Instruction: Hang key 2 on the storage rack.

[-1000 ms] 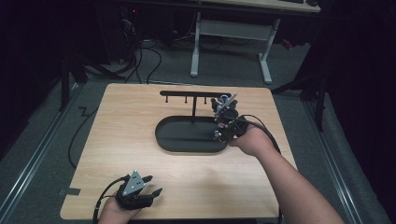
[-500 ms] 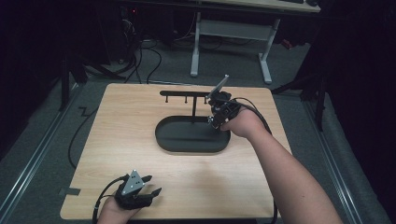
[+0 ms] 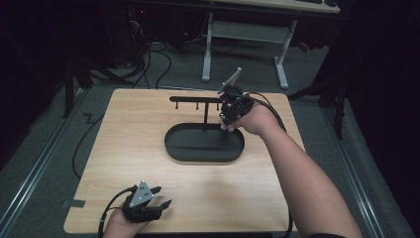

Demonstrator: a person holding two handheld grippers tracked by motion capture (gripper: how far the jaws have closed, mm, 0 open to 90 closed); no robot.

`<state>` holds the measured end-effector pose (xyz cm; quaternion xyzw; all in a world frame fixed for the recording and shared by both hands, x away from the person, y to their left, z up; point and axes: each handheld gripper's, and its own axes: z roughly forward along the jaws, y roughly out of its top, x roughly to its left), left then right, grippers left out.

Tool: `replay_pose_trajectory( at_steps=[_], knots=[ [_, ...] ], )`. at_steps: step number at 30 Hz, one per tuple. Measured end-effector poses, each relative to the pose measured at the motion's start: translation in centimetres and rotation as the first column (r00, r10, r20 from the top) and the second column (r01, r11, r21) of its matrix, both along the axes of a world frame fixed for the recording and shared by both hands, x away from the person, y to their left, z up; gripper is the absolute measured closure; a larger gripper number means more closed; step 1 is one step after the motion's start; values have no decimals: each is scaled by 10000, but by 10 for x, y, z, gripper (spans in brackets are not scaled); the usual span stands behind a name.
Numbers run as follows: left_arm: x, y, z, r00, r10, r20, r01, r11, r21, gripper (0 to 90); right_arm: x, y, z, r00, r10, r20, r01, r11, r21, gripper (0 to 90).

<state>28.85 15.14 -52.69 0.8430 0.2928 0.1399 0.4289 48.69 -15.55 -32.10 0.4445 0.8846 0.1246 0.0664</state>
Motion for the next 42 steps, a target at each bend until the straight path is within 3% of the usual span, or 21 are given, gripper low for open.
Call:
replay_pose_trajectory(
  at_steps=[8, 23, 26, 33, 36, 42],
  knots=[
    [0, 1, 1, 10000, 32, -3, -32, 10000, -51, 408, 12, 3, 9, 9995, -184, 259, 185, 9998, -22, 852],
    [1, 2, 1, 10000, 50, -22, -50, 9999, -91, 408, 29, 11, 10, 9972, -437, 604, 459, 9983, -351, 852],
    [1, 2, 0, 10000, 42, -16, -43, 9999, -94, 408, 31, 8, 5, 9961, -581, 661, 614, 9970, -477, 852],
    [1, 1, 0, 10000, -37, -89, 37, 10000, 11, 408, 31, 3, -11, 9947, -881, 534, 895, 9957, -235, 842],
    [1, 0, -1, 9999, -68, -124, 68, 10000, 46, 408, 31, 2, -16, 9919, -1183, 456, 1187, 9929, -69, 762],
    [2, 1, -1, 9999, -54, -144, 55, 10000, 62, 408, 27, 1, -22, 9935, -1022, 502, 1024, 9947, -3, 738]
  ],
)
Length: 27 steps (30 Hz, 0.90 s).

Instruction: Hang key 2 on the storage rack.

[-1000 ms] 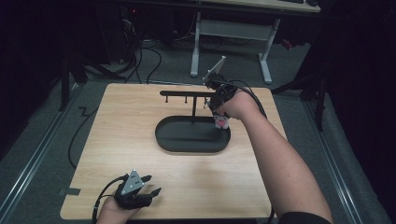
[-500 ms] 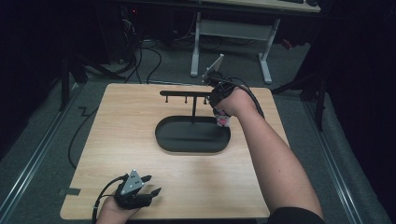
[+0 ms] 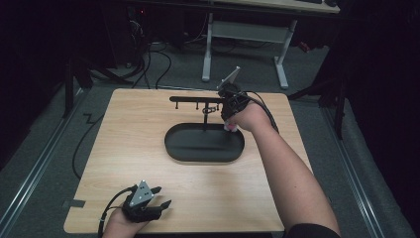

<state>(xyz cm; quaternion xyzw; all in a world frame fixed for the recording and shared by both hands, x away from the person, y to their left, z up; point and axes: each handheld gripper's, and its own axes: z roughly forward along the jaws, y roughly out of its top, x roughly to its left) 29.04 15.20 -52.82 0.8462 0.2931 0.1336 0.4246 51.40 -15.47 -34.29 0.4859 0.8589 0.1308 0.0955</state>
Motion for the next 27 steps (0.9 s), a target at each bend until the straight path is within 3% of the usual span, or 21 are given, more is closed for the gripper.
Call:
replay_pose_trajectory(
  at_steps=[6, 9, 12, 18, 23, 27],
  knots=[
    [0, -2, -1, 10000, -28, 4, 28, 10000, -15, 408, -13, -7, -6, 10000, -15, 80, 13, 9996, 284, 693],
    [0, -3, -1, 10000, -53, 1, 53, 10000, 60, 408, -22, -13, -13, 9990, 86, 449, -107, 9988, 470, 639],
    [0, -4, -2, 10000, -78, -21, 78, 10000, 50, 408, -33, -20, -24, 9988, 20, 490, -62, 9962, 865, 611],
    [-1, -6, -1, 10000, -94, 28, 94, 9999, 90, 408, -56, -29, -50, 9931, 309, 1134, -401, 9960, 802, 541],
    [-1, -6, -2, 10000, -85, 8, 85, 9999, 127, 408, -75, -42, -72, 9911, 169, 1320, -348, 9903, 1343, 495],
    [-1, -6, -3, 10000, -86, -40, 87, 9999, 138, 408, -96, -53, -90, 9777, -52, 2097, -302, 9858, 1650, 473]
  ],
)
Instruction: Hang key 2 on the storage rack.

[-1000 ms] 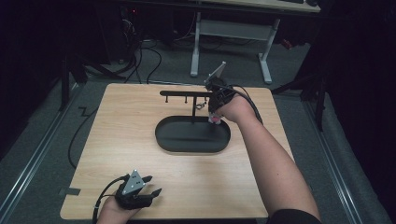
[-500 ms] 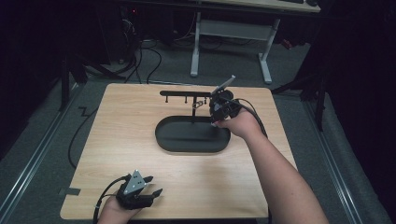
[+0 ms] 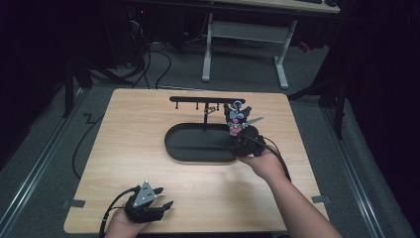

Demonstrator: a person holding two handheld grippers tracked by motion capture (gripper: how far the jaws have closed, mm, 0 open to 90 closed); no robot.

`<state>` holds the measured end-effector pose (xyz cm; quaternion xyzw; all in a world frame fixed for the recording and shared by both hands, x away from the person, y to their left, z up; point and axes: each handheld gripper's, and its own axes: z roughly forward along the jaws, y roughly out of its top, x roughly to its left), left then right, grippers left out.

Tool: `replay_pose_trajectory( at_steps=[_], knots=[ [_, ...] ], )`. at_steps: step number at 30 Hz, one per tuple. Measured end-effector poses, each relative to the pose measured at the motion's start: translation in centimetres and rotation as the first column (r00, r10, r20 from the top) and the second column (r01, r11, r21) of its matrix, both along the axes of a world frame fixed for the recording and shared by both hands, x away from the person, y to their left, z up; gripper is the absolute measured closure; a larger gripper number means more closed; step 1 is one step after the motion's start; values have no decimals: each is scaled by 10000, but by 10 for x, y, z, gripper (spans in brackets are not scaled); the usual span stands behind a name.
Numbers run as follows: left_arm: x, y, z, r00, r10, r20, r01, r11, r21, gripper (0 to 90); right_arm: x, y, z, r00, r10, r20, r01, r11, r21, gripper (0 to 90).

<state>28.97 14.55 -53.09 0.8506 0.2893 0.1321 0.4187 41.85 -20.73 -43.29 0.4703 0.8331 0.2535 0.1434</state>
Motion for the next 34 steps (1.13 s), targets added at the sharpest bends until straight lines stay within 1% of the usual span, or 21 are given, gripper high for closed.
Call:
replay_pose_trajectory(
  at_steps=[1, 3, 4, 6, 8, 11, 14, 16, 18, 19, 20, 21, 22, 23, 25, 26, 27, 28, 29, 31, 34],
  knots=[
    [0, 0, 0, 10000, 21, -6, -21, 10000, -24, 408, -6, -2, -5, 9998, -38, 177, 37, 10000, 48, 472],
    [0, 0, 0, 10000, 35, -10, -35, 10000, -20, 408, -16, -6, -14, 9993, -53, 359, 47, 9999, 158, 467],
    [0, 0, 0, 10000, 38, -14, -38, 10000, -37, 408, -21, -7, -18, 9989, -65, 463, 53, 9997, 255, 468],
    [-1, -1, 0, 10000, 39, 3, -39, 10000, -26, 408, -34, -12, -27, 9967, -212, 777, 173, 9986, 507, 464],
    [0, 0, 0, 10000, 26, -23, -26, 10000, -70, 408, -51, -16, -38, 9923, -488, 1140, 383, 9950, 920, 452],
    [0, 1, 0, 10000, 46, -50, -47, 9999, -105, 408, -74, -20, -55, 9889, -553, 1381, 356, 9893, 1412, 438],
    [0, 1, 1, 9999, 51, -98, -53, 9997, -221, 408, -98, -24, -74, 9826, -579, 1762, 305, 9875, 1544, 418],
    [-1, 0, 1, 9999, 42, -106, -45, 9996, -275, 408, -112, -27, -84, 9805, -631, 1862, 313, 9852, 1687, 406],
    [-1, 0, 2, 9999, 27, -102, -31, 9994, -331, 408, -123, -30, -90, 9768, -572, 2066, 229, 9861, 1648, 396],
    [-1, 0, 2, 9999, 13, -122, -17, 9993, -370, 409, -127, -32, -90, 9763, -527, 2101, 154, 9844, 1755, 384],
    [-2, -1, 2, 9999, 16, -127, -21, 9993, -382, 408, -132, -34, -90, 9774, -627, 2021, 209, 9790, 2026, 365],
    [-2, -1, 2, 9999, 17, -172, -23, 9994, -358, 408, -134, -35, -90, 9762, -633, 2076, 188, 9776, 2095, 343],
    [-2, -2, 1, 9998, 39, -183, -45, 9993, -377, 408, -138, -34, -91, 9727, -616, 2236, 116, 9758, 2184, 330],
    [-2, -2, 1, 9998, 44, -194, -51, 9992, -393, 408, -140, -33, -93, 9695, -539, 2390, 17, 9770, 2132, 326],
    [-2, -2, 2, 9999, 36, -167, -43, 9991, -418, 408, -141, -31, -93, 9667, -395, 2529, -114, 9804, 1965, 306],
    [-3, -2, 2, 9999, 53, -152, -59, 9991, -427, 408, -141, -29, -92, 9616, -310, 2728, -196, 9833, 1810, 299],
    [-3, -2, 2, 9999, 54, -158, -61, 9991, -427, 408, -140, -29, -90, 9564, -291, 2907, -242, 9837, 1784, 296],
    [-3, -2, 2, 9998, 67, -163, -74, 9990, -444, 408, -139, -29, -89, 9524, -327, 3030, -254, 9823, 1858, 293],
    [-3, -2, 3, 9999, 75, -156, -82, 9989, -455, 408, -139, -30, -89, 9506, -377, 3081, -243, 9805, 1949, 292],
    [-4, -2, 3, 9998, 131, -115, -136, 9986, -505, 408, -138, -31, -90, 9536, -396, 2985, -232, 9787, 2042, 291],
    [-3, 0, 4, 9998, 175, -112, -181, 9985, -524, 408, -137, -31, -92, 9565, -376, 2892, -211, 9801, 1974, 284]
  ],
)
